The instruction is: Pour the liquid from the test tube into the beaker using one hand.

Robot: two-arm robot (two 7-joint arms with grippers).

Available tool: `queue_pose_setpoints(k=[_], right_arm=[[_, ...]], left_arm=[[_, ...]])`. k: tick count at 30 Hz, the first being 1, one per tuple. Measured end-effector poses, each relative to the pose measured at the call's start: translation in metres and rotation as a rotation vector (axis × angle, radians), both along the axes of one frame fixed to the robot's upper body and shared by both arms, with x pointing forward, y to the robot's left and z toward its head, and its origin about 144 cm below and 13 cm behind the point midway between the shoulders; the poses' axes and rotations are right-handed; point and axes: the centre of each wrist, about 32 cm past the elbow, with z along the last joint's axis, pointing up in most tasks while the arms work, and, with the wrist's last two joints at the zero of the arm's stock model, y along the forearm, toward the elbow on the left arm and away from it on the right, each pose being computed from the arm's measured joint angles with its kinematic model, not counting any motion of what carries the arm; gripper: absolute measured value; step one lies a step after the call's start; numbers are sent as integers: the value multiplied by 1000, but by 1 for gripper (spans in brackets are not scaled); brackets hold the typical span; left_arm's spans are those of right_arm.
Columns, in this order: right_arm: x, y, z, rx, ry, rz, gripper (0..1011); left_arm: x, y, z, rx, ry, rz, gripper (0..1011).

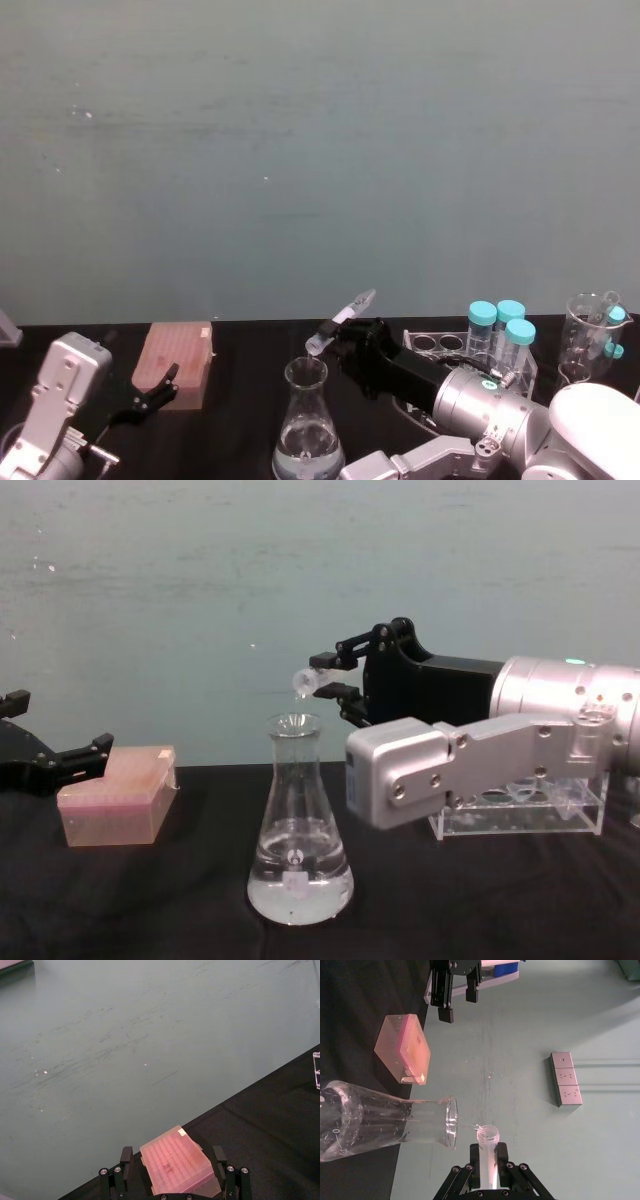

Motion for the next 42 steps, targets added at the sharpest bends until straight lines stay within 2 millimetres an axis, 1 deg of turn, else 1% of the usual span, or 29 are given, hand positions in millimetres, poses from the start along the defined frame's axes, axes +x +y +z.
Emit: queue_pose_setpoints(k=[42], right_arm=[[7,-2,2,-67,-73,10,194]], left_arm=[[0,0,0,0,0,0,1000]])
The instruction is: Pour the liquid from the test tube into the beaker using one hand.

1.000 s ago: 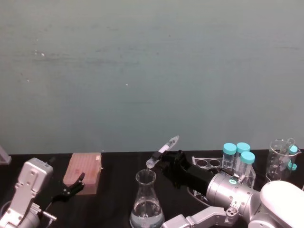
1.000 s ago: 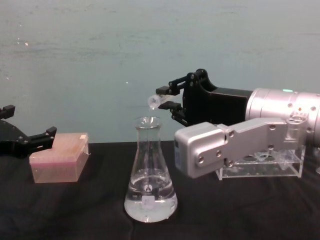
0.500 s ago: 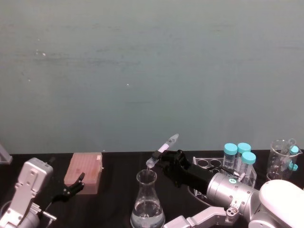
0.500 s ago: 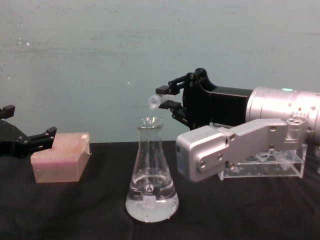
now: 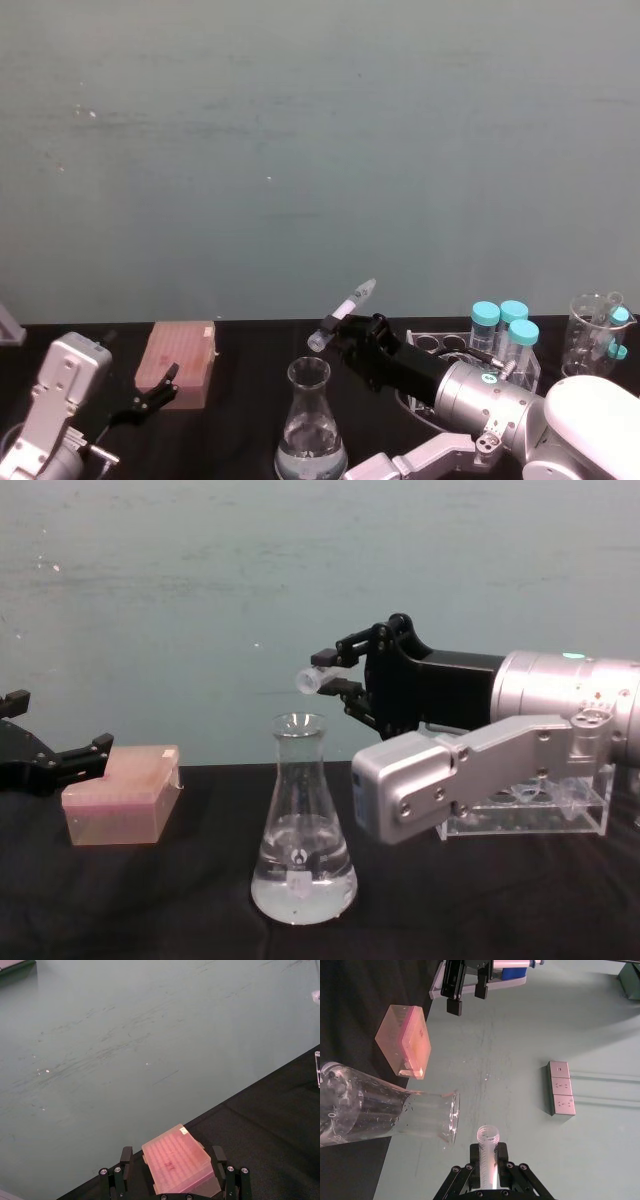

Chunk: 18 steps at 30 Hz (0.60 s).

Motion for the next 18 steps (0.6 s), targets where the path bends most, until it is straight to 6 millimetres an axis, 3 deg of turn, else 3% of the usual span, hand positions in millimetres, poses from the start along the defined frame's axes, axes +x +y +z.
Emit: queue_pose_setpoints(k=[10,14,18], right_arm=[[-1,-1,3,39,47,-16,194],[-4,-4,9,130,166,-34,194],[-6,-18,20,313,392,-48,194]], left_arm=[[0,0,0,0,0,0,1000],[0,0,0,0,0,0,1000],[0,0,0,0,0,0,1000]])
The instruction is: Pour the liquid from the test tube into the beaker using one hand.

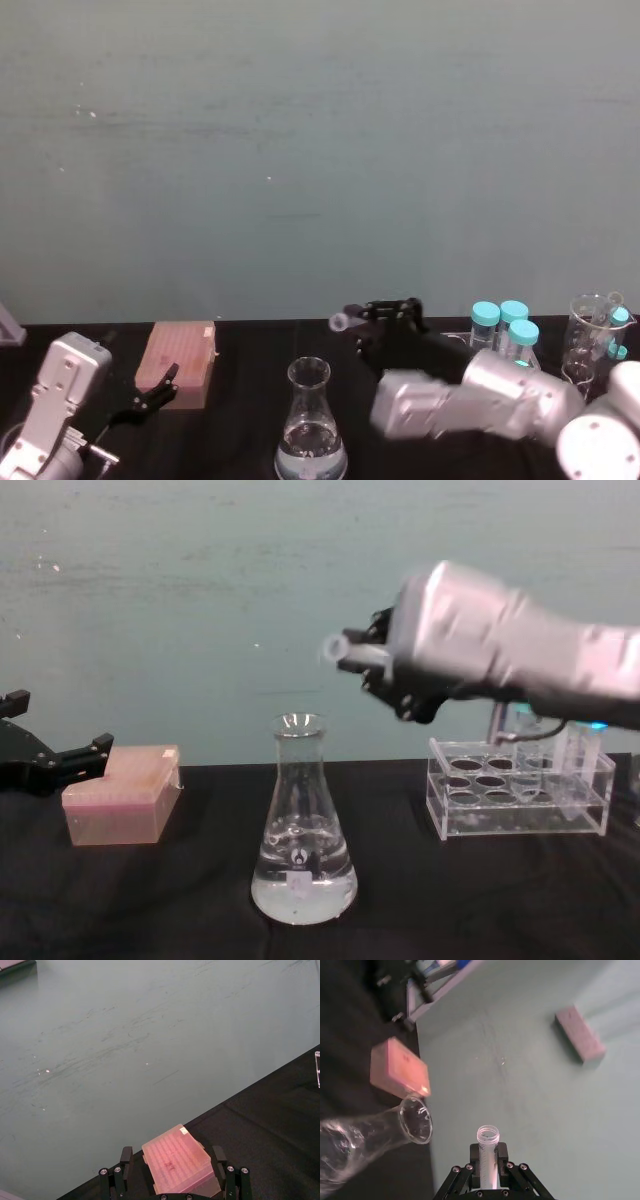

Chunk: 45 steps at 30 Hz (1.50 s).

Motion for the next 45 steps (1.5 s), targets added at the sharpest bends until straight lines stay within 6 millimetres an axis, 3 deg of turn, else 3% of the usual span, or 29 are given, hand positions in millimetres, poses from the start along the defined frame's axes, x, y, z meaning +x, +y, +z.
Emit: queue_pose_setpoints(k=[5,15,24,31,45], right_arm=[[3,-26,13,226,232,-50,194],[14,-51,19,363,344,-166,194],[33,-70,24,528,561,-248,194],[42,-79,22,602,696,-270,194],[46,-79,19,643,792,-247,194]], left_arm=[[0,0,0,0,0,0,1000],[0,0,0,0,0,0,1000],[0,0,0,0,0,0,1000],[0,0,0,0,0,0,1000],[0,0,0,0,0,0,1000]])
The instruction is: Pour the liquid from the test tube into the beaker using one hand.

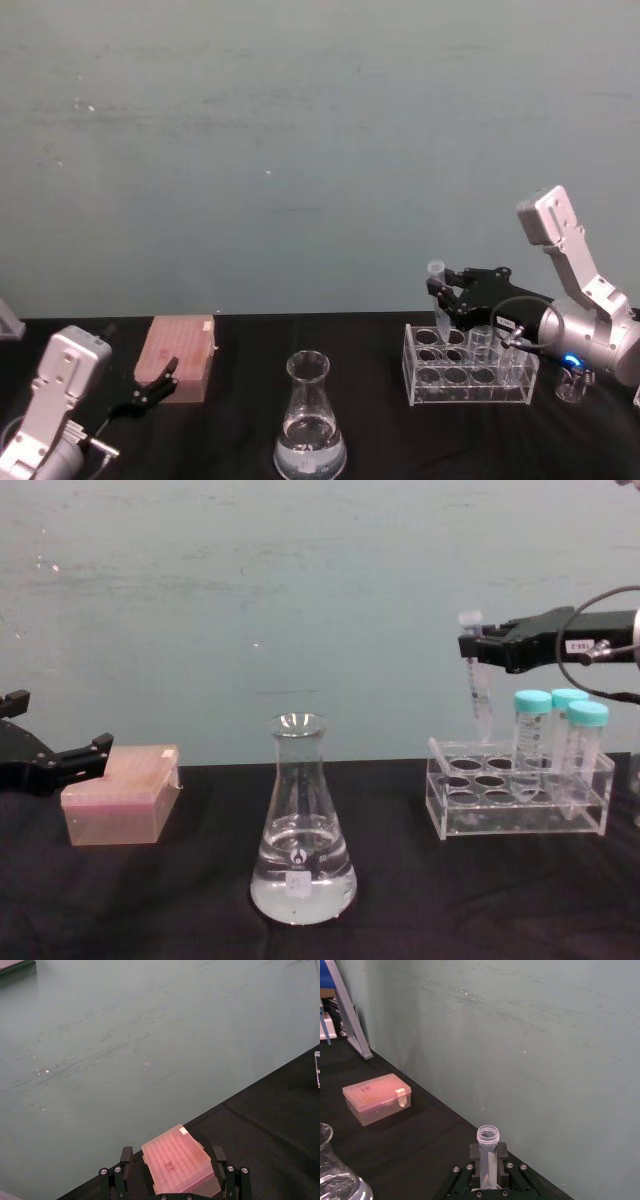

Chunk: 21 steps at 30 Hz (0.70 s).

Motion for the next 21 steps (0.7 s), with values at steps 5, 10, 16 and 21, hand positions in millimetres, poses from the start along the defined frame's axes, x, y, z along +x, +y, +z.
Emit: queue_pose_setpoints(k=[5,10,16,21], right_arm=[[2,2,-3,18,25,17,194],[4,3,-6,27,45,26,194],[7,3,-11,32,70,33,194],[13,2,-16,32,75,39,194]], left_arm=[[0,0,0,0,0,0,1000],[0,0,0,0,0,0,1000],[0,0,0,0,0,0,1000],[0,0,0,0,0,0,1000]])
